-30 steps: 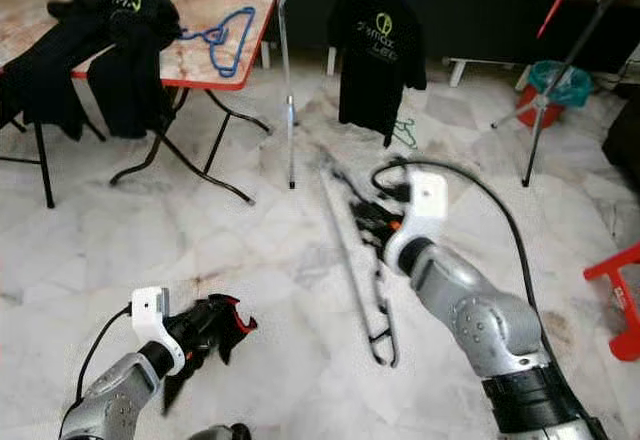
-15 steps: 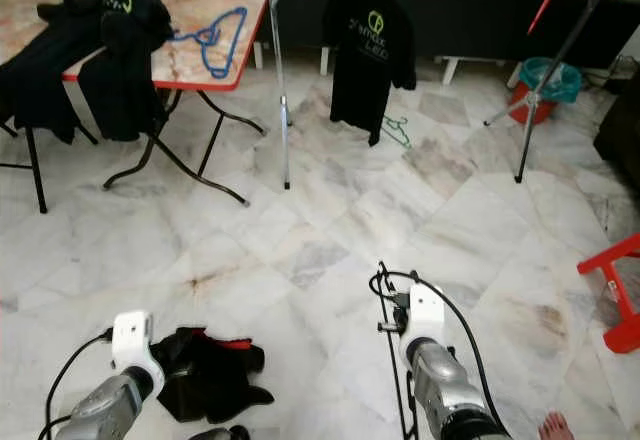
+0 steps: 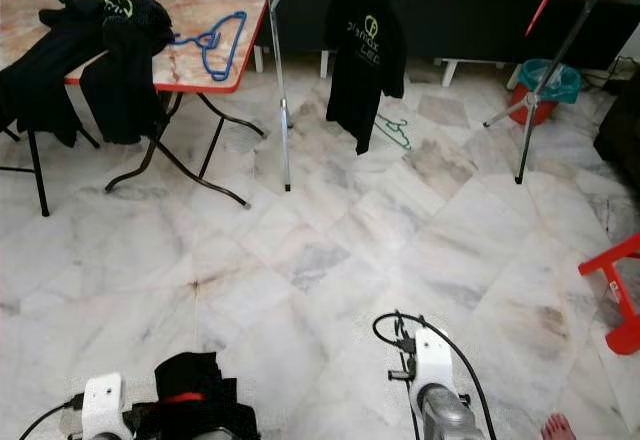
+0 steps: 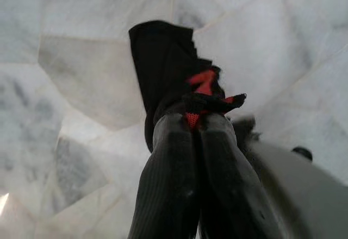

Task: Hang hanger

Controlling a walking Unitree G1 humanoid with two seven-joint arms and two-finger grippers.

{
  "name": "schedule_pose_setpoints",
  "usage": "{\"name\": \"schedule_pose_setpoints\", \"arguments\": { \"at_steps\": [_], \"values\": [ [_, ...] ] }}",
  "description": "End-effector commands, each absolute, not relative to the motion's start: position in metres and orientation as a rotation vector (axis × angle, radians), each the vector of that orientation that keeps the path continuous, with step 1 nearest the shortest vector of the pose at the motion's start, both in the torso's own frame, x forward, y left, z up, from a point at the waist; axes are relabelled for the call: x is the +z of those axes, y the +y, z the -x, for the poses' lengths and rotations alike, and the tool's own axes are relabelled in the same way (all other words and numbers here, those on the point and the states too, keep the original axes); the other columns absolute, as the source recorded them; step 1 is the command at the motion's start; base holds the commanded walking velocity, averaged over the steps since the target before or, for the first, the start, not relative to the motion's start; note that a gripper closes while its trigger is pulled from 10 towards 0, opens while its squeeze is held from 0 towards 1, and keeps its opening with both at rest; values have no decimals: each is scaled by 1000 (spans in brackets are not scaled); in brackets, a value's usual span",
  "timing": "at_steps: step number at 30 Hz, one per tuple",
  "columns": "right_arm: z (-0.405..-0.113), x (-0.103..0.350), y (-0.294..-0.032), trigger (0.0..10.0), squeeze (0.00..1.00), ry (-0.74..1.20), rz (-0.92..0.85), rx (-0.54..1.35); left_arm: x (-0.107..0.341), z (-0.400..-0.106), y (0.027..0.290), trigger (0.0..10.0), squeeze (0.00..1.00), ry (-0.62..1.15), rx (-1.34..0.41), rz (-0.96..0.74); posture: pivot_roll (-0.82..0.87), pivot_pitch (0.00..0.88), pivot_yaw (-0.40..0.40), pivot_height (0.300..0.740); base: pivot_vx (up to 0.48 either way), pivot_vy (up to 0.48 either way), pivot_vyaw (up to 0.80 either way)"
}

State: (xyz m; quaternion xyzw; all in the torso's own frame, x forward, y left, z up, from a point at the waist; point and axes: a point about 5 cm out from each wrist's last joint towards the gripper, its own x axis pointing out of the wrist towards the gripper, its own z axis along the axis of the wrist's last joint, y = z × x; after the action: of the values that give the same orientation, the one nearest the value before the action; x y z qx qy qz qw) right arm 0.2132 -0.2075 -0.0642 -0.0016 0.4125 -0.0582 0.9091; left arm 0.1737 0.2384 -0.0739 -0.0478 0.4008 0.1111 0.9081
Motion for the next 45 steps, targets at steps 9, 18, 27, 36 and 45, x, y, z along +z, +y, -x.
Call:
{"name": "schedule_pose_setpoints", "arguments": {
  "at_steps": [9, 18, 27, 36, 45],
  "values": [
    [-193, -76, -204, 10000, 0, 899, -2, -95, -78, -167, 233, 10000, 0, 830, 257, 108, 58, 85, -26, 740, 0, 0, 0],
    [-180, -79, -222, 10000, 0, 928, -16, -133, -79, -166, 232, 10000, 0, 813, 253, 152, 49, 71, -22, 740, 0, 0, 0],
    [-176, -79, -228, 10000, 0, 933, -25, -144, -74, -172, 241, 10000, 0, 786, 316, 163, 55, 95, -19, 740, 0, 0, 0],
    [-181, -78, -220, 10000, 0, 889, -32, -135, -7, -240, 243, 10000, 0, 273, 298, 78, 48, 110, -15, 740, 0, 0, 0],
    [-190, -74, -213, 10000, 0, 837, -37, -130, 54, -246, 216, 10000, 0, -70, 228, 21, 35, 118, -25, 740, 0, 0, 0]
  ]
}}
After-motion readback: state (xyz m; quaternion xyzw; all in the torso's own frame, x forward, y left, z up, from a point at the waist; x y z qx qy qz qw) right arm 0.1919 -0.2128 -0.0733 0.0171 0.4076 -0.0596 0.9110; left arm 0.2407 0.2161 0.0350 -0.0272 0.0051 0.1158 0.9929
